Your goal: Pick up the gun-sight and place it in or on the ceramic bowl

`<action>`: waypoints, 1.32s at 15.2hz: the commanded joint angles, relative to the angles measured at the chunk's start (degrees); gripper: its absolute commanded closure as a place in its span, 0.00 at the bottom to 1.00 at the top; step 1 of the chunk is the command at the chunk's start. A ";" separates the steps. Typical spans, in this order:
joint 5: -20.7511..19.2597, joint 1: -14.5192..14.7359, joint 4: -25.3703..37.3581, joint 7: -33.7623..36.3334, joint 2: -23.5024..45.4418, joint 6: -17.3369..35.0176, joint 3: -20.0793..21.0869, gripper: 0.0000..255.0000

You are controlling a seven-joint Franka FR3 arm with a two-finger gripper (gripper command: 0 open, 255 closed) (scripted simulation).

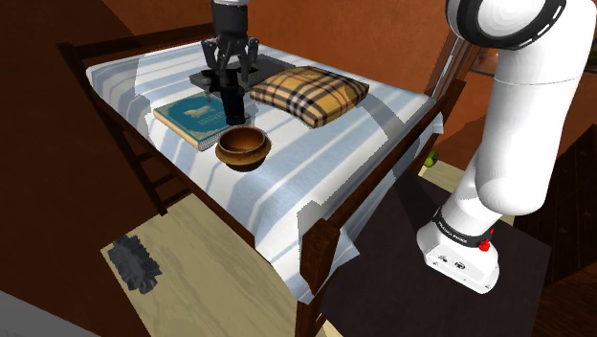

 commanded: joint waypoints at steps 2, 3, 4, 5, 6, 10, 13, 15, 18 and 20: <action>-0.03 -0.03 -1.80 -0.15 0.23 2.09 -0.04 1.00; 0.01 -0.07 -2.78 -0.23 0.08 2.92 -0.05 1.00; 0.05 -0.12 -3.73 -0.31 -0.04 3.75 -0.06 1.00; 0.08 -0.16 -4.66 -0.38 -0.15 4.56 -0.07 1.00; 0.11 -0.19 -5.56 -0.46 -0.24 5.37 -0.08 1.00; 0.20 -0.31 -8.91 -0.73 -0.43 8.52 -0.12 1.00; 0.23 -0.36 -11.19 -0.91 -0.41 10.81 -0.15 1.00; 0.23 -0.39 -12.62 -1.02 -0.33 12.31 -0.17 1.00; 0.23 -0.41 -14.08 -1.14 -0.18 13.92 -0.19 1.00; 0.23 -0.41 -14.07 -1.13 -0.17 13.92 -0.19 1.00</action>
